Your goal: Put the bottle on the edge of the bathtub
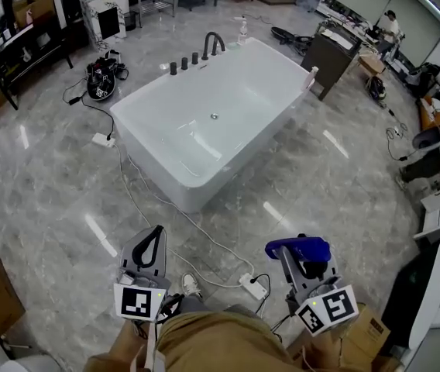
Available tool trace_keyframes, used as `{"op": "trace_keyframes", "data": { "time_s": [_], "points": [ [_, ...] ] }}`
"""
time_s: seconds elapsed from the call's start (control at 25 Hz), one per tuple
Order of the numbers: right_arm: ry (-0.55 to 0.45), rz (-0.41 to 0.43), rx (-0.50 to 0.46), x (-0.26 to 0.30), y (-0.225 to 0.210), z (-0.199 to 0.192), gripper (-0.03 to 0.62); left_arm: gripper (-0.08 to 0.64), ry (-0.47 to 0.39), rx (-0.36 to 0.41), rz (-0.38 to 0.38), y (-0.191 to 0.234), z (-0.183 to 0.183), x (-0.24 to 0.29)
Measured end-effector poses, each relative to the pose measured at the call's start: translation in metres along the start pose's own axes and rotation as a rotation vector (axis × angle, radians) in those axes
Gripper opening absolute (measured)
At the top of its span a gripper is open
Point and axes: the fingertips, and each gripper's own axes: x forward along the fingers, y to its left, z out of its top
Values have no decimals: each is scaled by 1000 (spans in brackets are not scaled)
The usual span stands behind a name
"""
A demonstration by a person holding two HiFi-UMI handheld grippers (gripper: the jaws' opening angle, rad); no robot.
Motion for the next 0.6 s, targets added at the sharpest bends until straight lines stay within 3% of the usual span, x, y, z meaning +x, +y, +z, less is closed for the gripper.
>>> {"op": "trace_keyframes", "data": {
  "time_s": [0.28,0.6],
  "points": [
    [19,-11,3,49,0,10,167,6,19,-30,-37,24,-13,32],
    [33,26,-14,100,-5,16,167,6,43,-32,1,53,-18,47]
  ]
}}
